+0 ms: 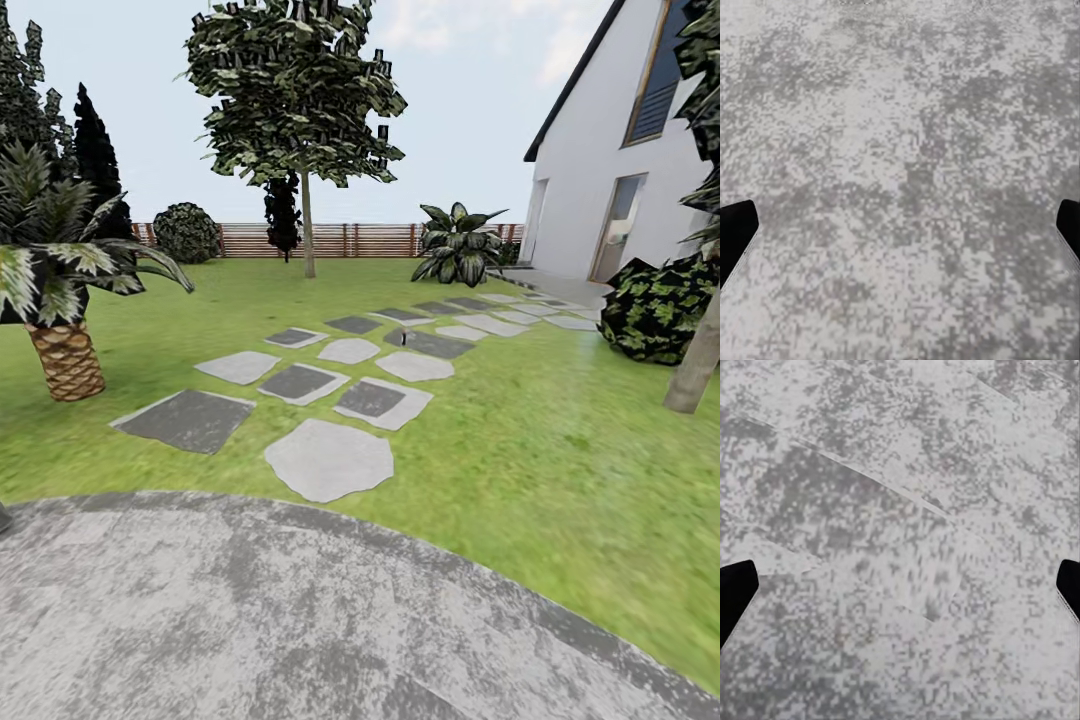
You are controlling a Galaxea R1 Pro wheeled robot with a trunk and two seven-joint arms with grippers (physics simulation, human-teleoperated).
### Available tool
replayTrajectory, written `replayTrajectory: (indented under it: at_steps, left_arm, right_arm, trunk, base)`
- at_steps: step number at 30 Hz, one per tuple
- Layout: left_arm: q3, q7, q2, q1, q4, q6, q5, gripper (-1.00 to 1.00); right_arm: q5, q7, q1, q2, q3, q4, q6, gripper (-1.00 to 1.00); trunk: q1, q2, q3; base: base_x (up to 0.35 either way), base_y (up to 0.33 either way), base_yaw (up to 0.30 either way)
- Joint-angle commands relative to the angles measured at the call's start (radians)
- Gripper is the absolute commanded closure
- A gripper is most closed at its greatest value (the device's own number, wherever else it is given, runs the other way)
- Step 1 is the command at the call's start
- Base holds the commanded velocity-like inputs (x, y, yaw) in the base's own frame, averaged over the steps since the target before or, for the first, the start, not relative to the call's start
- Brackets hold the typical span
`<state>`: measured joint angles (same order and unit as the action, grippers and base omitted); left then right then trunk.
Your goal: Pick up the pesticide atomizer in the garden and spray insectifuge to fully cover both potted plants in the garden.
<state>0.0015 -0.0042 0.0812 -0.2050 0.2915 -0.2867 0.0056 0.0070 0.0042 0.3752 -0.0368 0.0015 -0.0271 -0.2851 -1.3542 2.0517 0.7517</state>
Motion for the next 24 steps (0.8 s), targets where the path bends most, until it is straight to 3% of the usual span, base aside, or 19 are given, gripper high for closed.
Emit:
replayTrajectory:
  at_steps: [1, 24]
  left_arm:
    - [0.0, 0.0, 0.0, -0.001, -0.001, -0.003, 0.001, -1.0]
    - [0.0, 0.0, 0.0, -0.001, -0.002, -0.003, 0.001, -1.0]
  right_arm:
    - [0.001, 0.0, 0.001, 0.0, 0.0, 0.001, -0.003, -1.0]
    - [0.001, 0.001, 0.001, 0.0, 0.0, 0.001, -0.003, -1.0]
  trunk:
    - [0.0, 0.0, 0.001]
    - [0.0, 0.0, 0.001]
  base:
    - [0.337, 0.0, 0.0]
    - [0.337, 0.0, 0.0]
